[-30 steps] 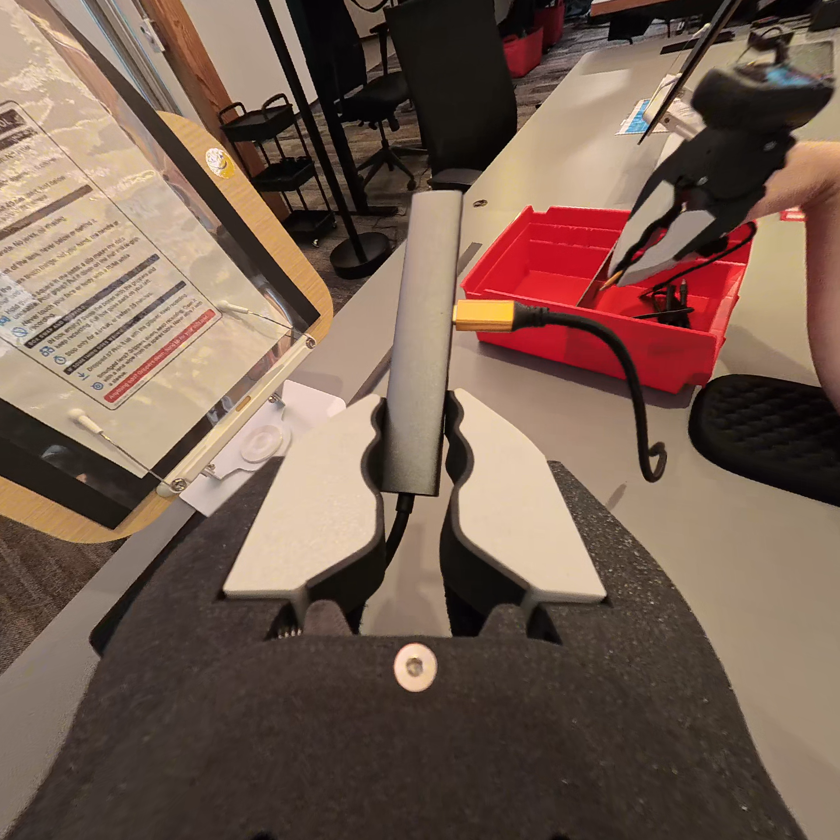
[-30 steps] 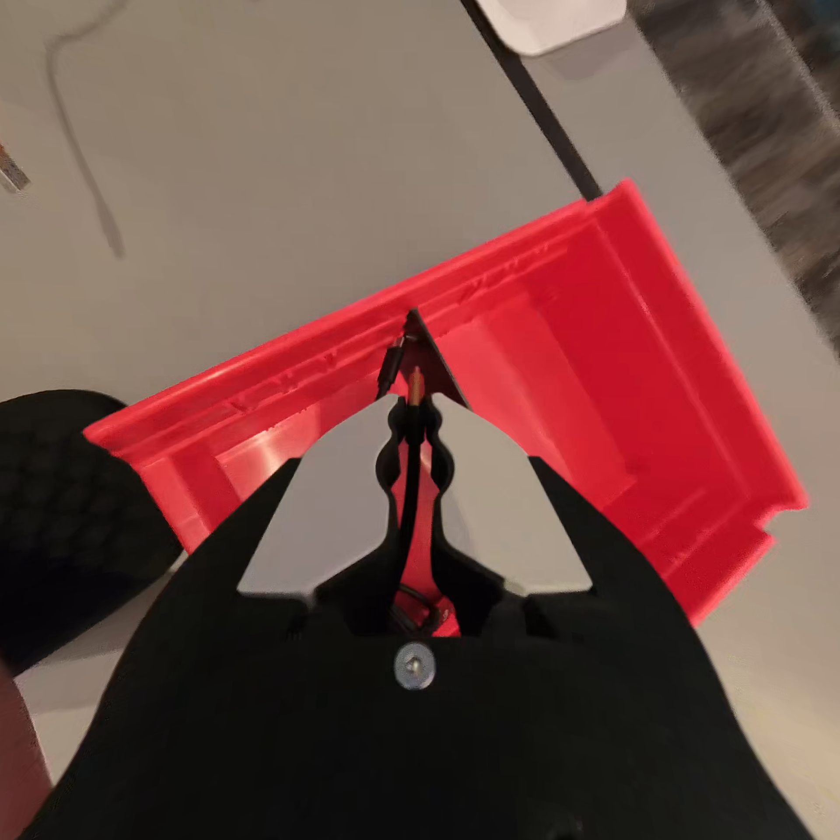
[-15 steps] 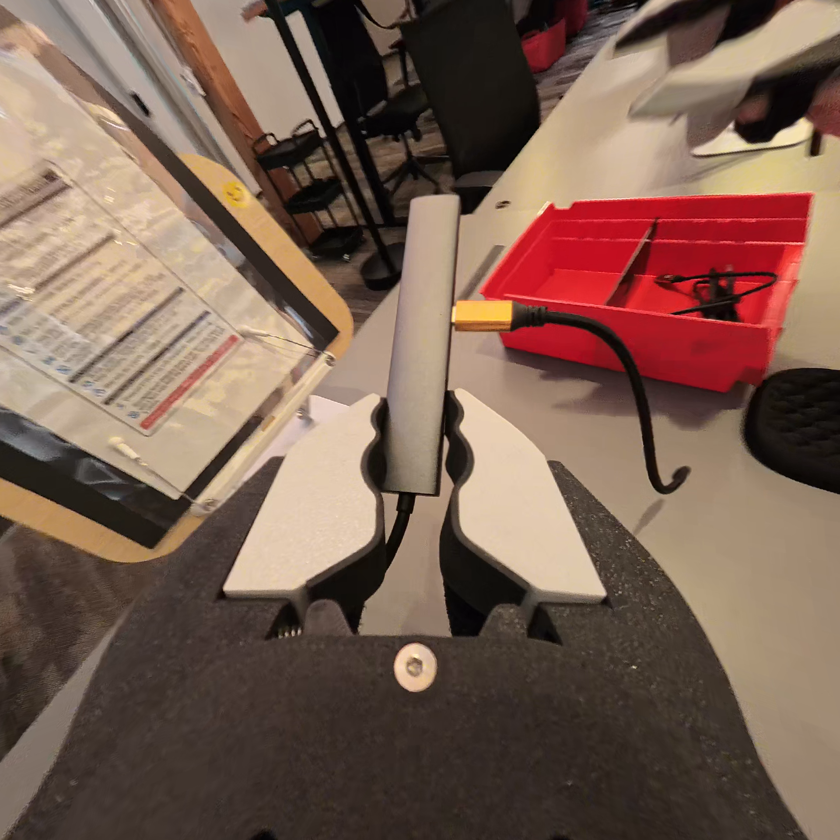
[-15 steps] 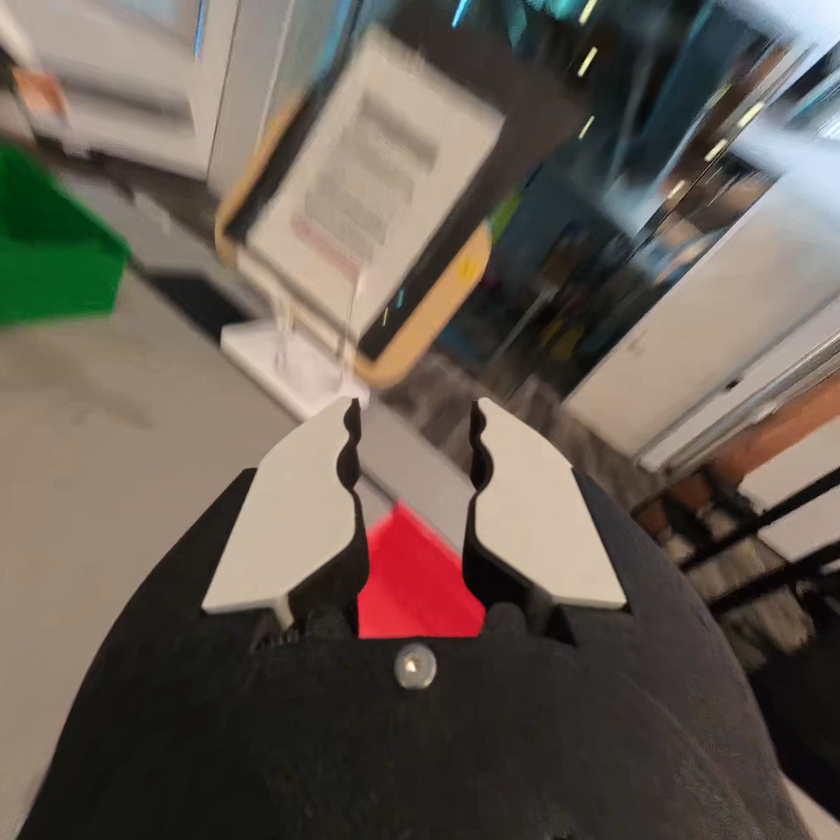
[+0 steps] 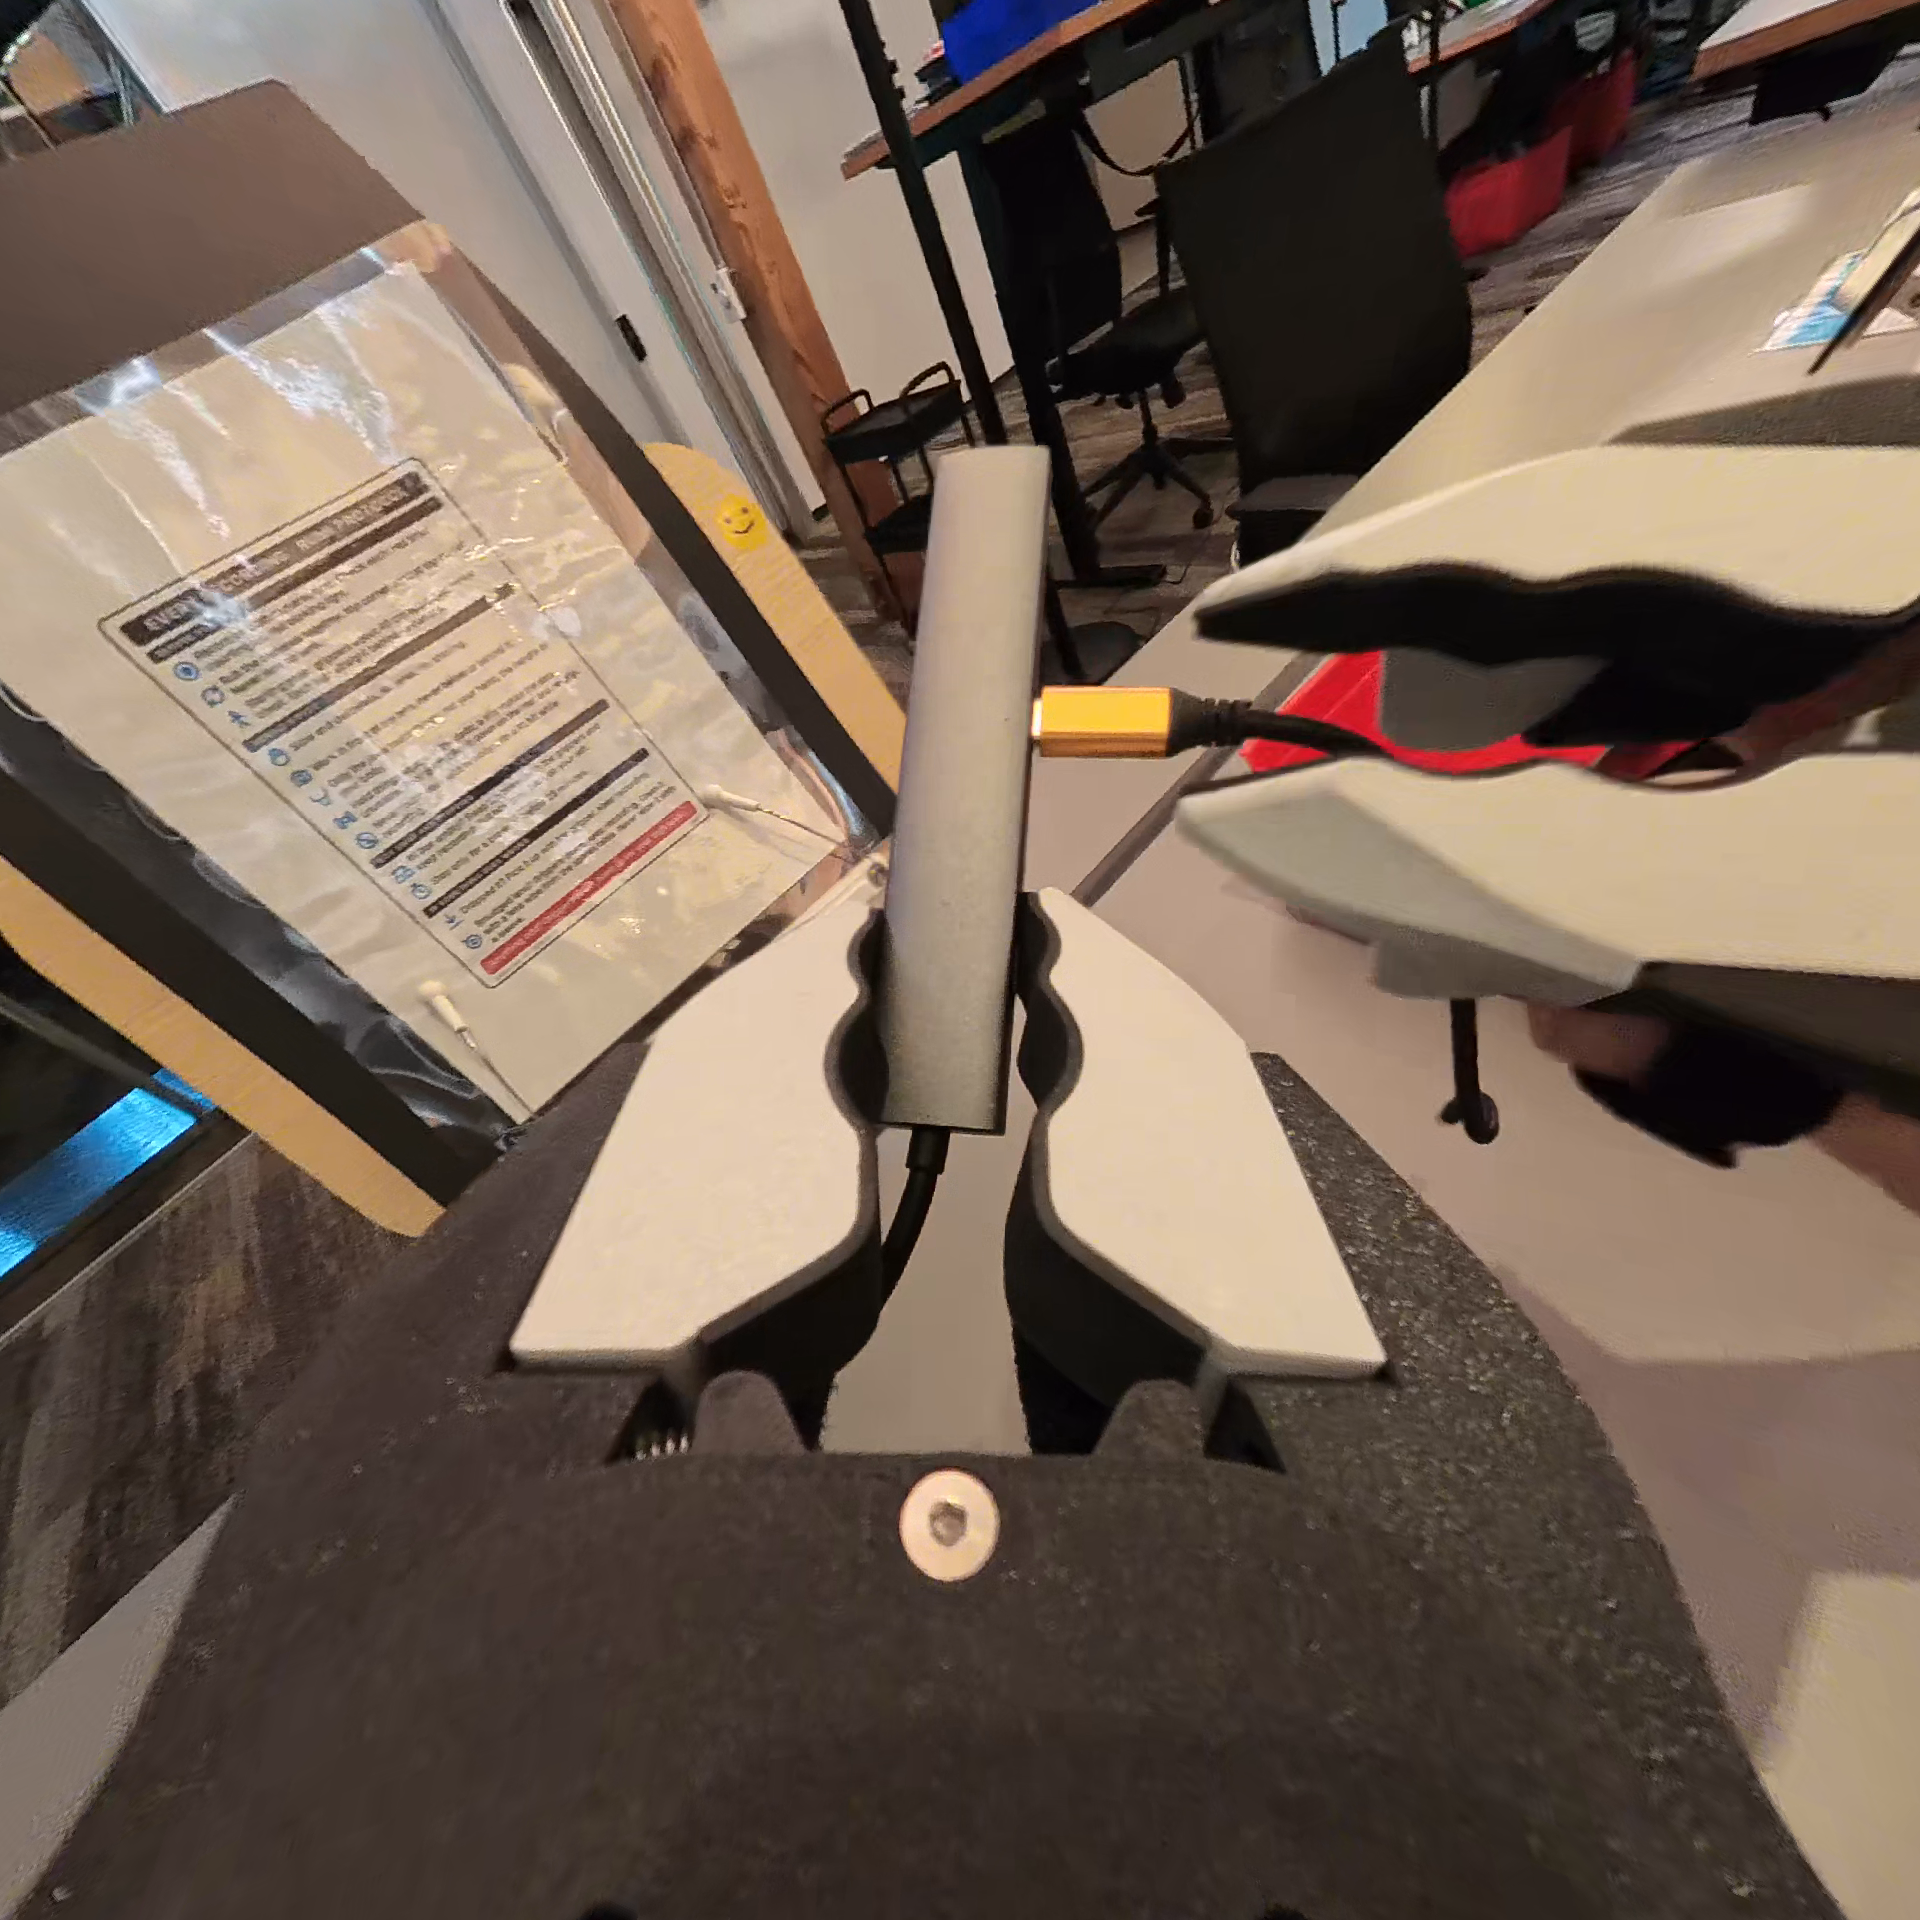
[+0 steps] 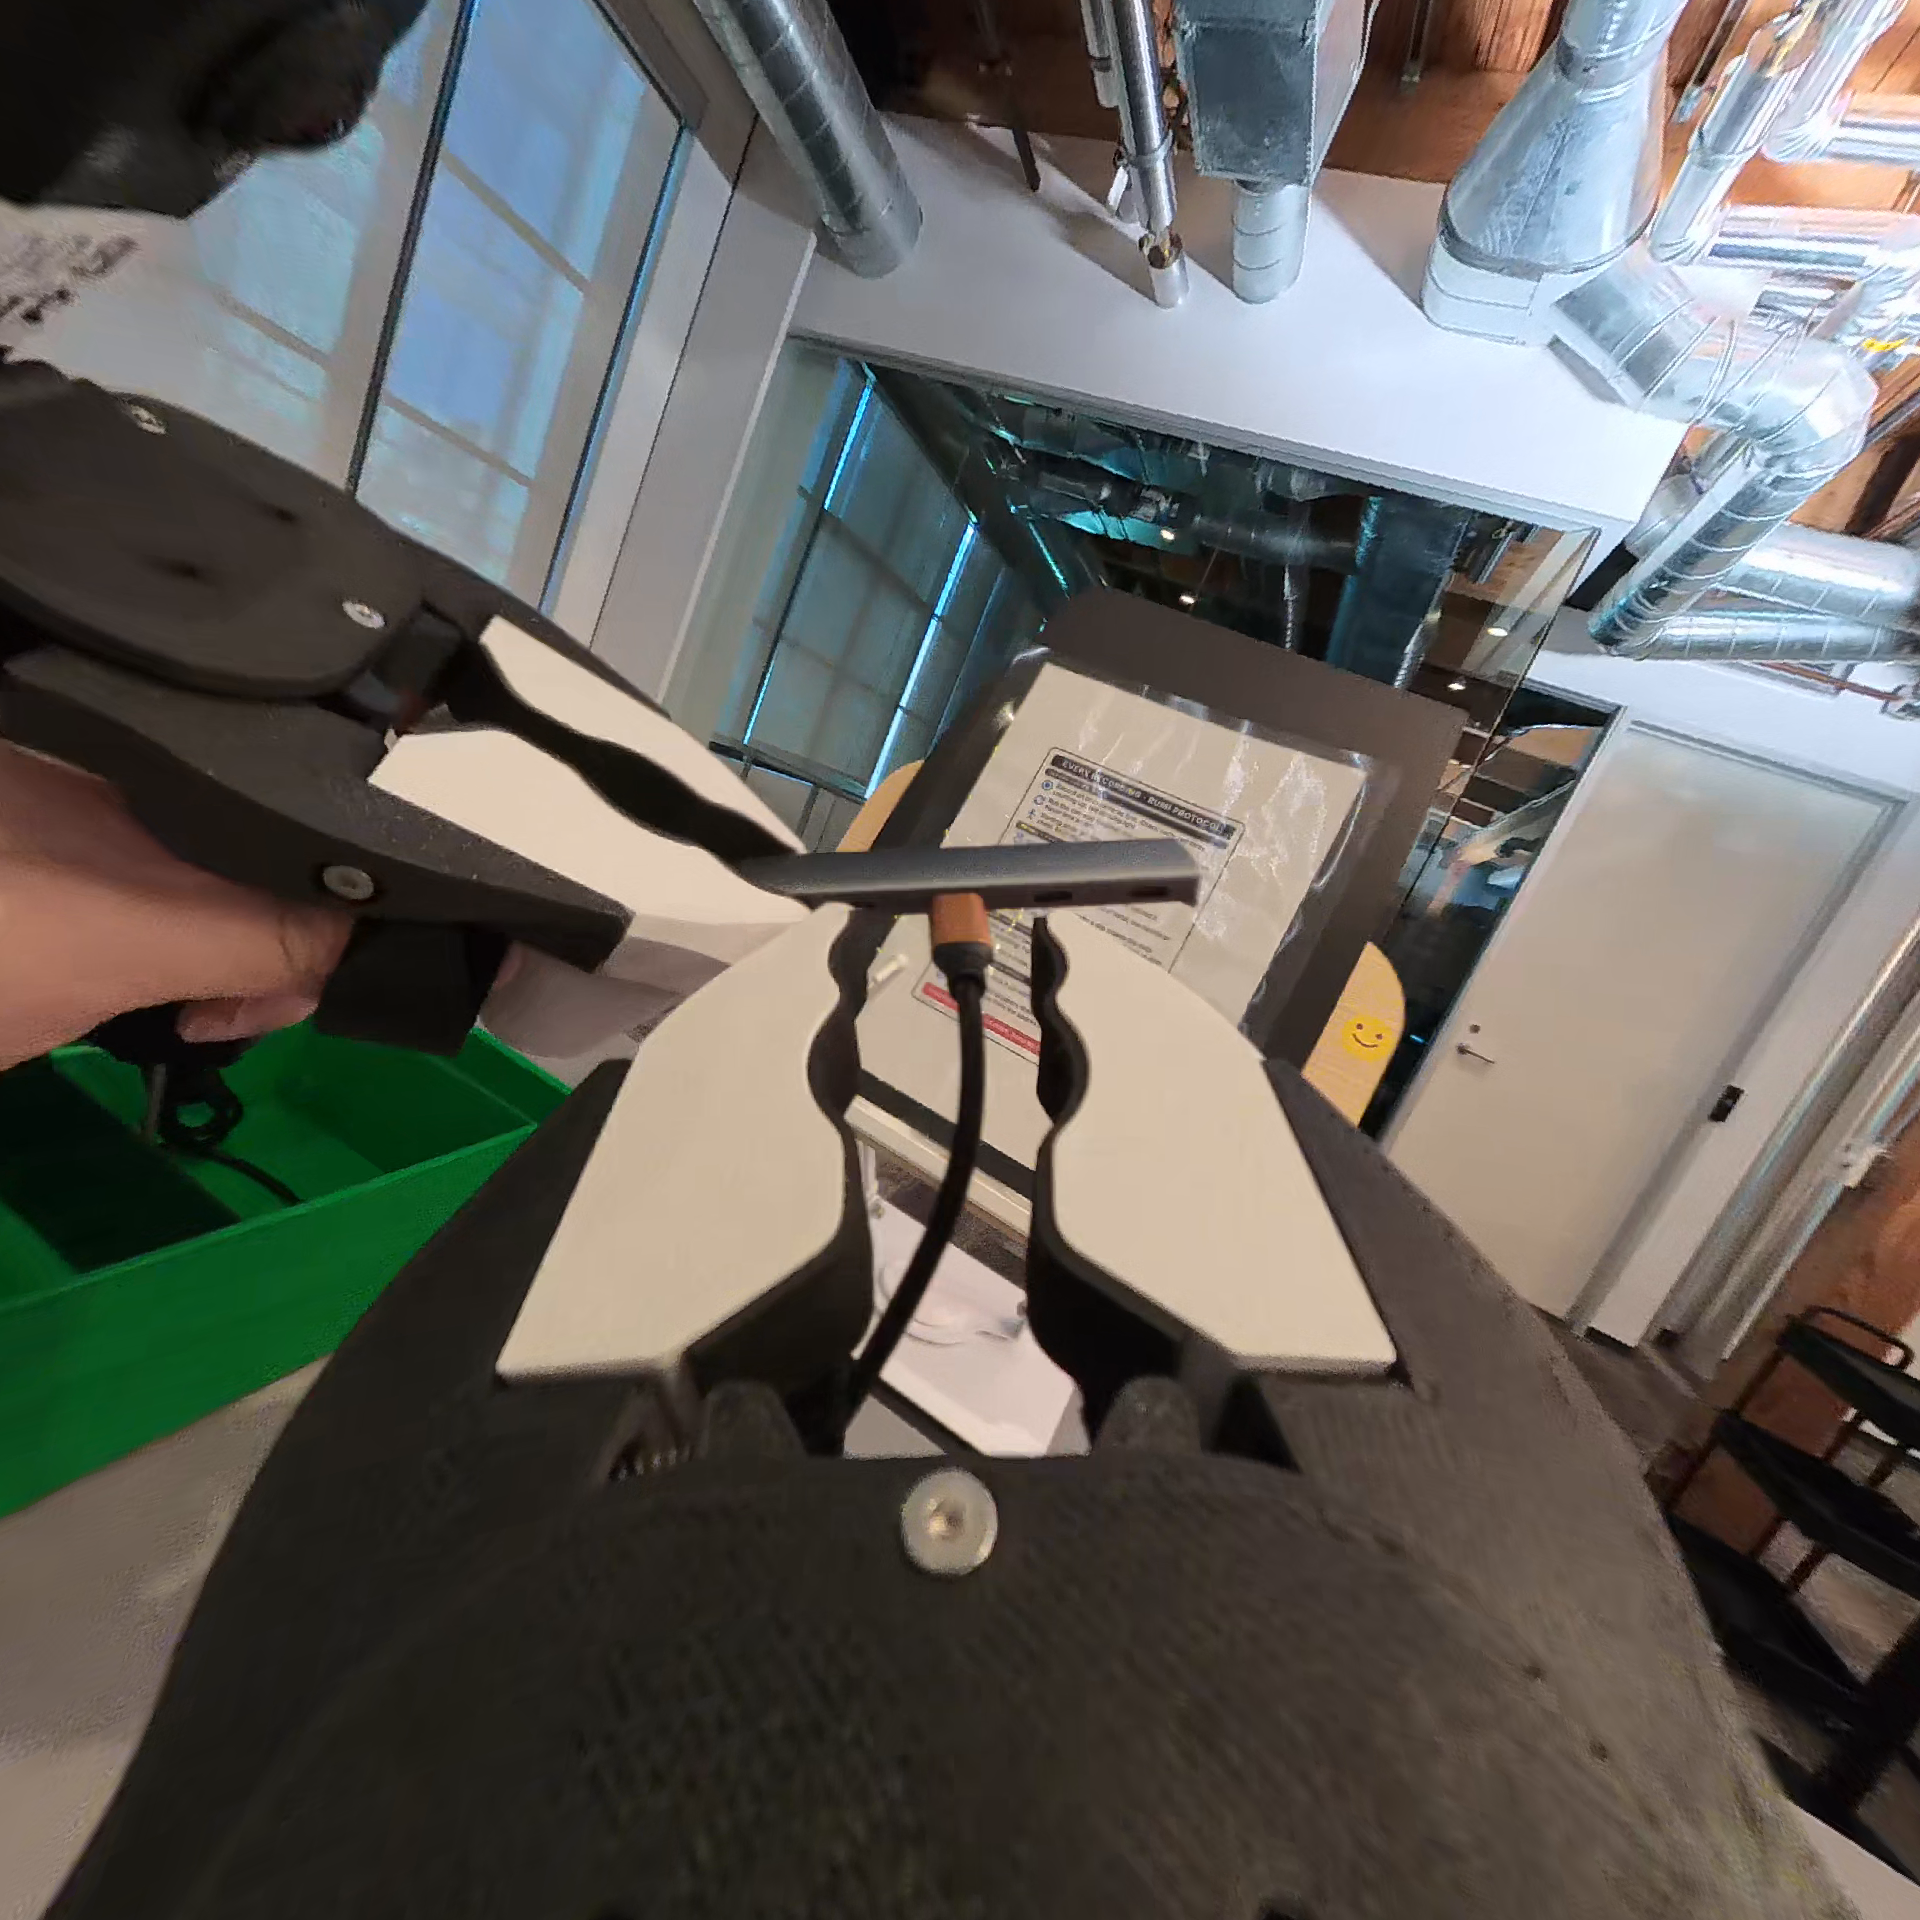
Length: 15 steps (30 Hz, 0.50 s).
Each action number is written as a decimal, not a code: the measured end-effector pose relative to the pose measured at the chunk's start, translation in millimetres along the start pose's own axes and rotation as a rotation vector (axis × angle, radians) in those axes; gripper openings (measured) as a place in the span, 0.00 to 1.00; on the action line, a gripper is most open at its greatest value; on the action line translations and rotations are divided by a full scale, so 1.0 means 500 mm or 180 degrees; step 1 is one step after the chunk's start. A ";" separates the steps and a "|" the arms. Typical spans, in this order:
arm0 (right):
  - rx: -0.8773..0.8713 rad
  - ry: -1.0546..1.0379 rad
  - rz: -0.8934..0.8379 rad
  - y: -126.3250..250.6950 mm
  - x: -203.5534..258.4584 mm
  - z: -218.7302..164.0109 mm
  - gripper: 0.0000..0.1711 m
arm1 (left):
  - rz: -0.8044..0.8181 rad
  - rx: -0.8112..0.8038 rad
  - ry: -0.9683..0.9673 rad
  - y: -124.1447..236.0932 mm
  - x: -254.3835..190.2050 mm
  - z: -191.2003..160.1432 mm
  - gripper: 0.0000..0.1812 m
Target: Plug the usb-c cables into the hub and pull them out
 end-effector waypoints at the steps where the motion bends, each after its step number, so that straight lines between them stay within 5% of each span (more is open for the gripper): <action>1: 0.0006 0.0017 -0.0017 0.000 0.001 -0.002 0.17 | -0.0011 -0.0008 0.0003 -0.001 -0.005 0.002 0.12; 15: 0.0103 0.0024 -0.0096 0.000 -0.017 -0.018 0.08 | -0.0146 -0.0041 -0.0072 -0.007 -0.037 0.009 0.13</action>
Point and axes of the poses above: each gripper's, where its closed fingertips meet, y back along the fingers, z out of its top, x = y × z across the jaws, the point moved 8 cm from there along y, back along the fingers, and after that the axes turned 2 degrees about -y, right-handed, at the moved point
